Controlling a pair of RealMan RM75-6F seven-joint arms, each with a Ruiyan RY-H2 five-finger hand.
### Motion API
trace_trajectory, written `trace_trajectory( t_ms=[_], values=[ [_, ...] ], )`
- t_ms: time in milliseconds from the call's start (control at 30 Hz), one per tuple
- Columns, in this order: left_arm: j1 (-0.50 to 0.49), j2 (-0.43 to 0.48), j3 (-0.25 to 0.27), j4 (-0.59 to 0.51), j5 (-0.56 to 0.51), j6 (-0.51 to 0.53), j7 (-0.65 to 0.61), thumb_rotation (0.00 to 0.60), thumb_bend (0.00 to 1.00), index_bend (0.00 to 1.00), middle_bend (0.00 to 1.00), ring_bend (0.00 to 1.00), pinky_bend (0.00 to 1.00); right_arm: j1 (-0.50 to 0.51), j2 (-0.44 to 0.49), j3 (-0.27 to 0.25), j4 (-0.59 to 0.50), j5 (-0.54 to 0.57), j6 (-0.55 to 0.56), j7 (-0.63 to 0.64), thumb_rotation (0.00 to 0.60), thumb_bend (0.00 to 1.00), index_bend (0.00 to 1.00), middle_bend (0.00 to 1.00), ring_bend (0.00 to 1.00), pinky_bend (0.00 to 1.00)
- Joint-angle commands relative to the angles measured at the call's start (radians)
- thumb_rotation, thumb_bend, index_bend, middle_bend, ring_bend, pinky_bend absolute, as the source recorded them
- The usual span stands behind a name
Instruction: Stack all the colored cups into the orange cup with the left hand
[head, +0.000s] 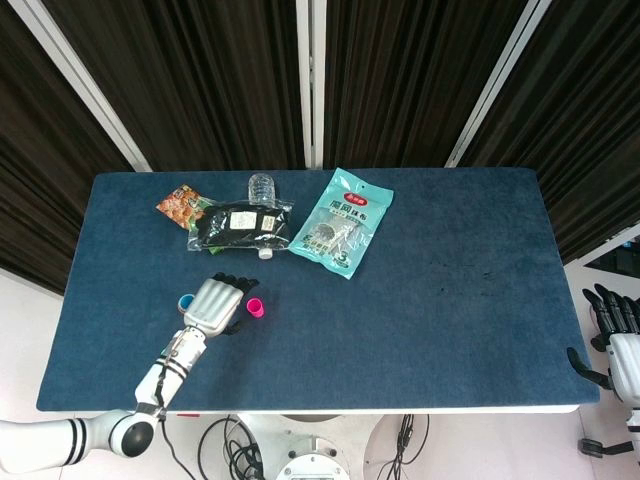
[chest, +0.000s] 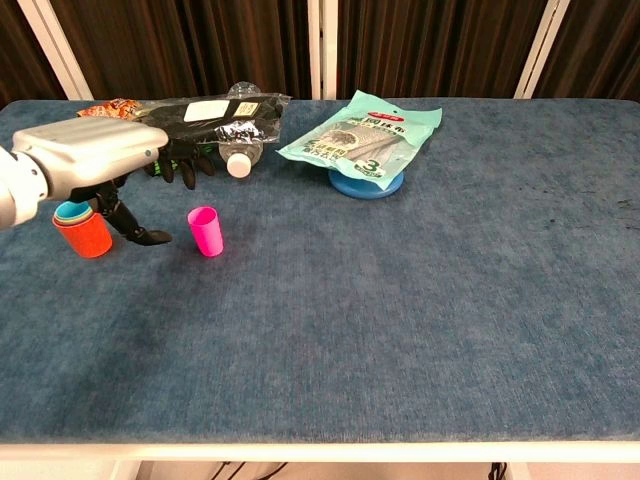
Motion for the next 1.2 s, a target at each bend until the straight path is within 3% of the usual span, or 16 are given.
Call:
trace_trajectory(
  t_ms=[33, 400, 1200],
  values=[
    [-0.013, -0.017, -0.006, 0.013, -0.005, -0.006, -0.002, 0.6, 0.22, 0.23, 0.29, 0.3, 0.31, 0.0, -0.003, -0.001, 0.007, -0.001, -0.002, 0.007, 0.6, 0.27, 0.0, 0.0, 0.0, 0.0],
    [-0.027, -0.065, -0.001, 0.085, 0.011, -0.008, -0.054, 0.6, 0.23, 0.34, 0.39, 0.44, 0.33, -0.003, -0.006, 0.0, 0.03, 0.0, 0.001, 0.032, 0.6, 0.27, 0.0, 0.0, 0.0, 0.0],
    [-0.051, -0.113, 0.0, 0.176, 0.025, -0.031, -0.111, 0.6, 0.28, 0.48, 0.49, 0.55, 0.4, -0.001, -0.001, -0.003, 0.049, 0.004, -0.018, 0.057, 0.6, 0.27, 0.0, 0.0, 0.0, 0.0]
  ],
)
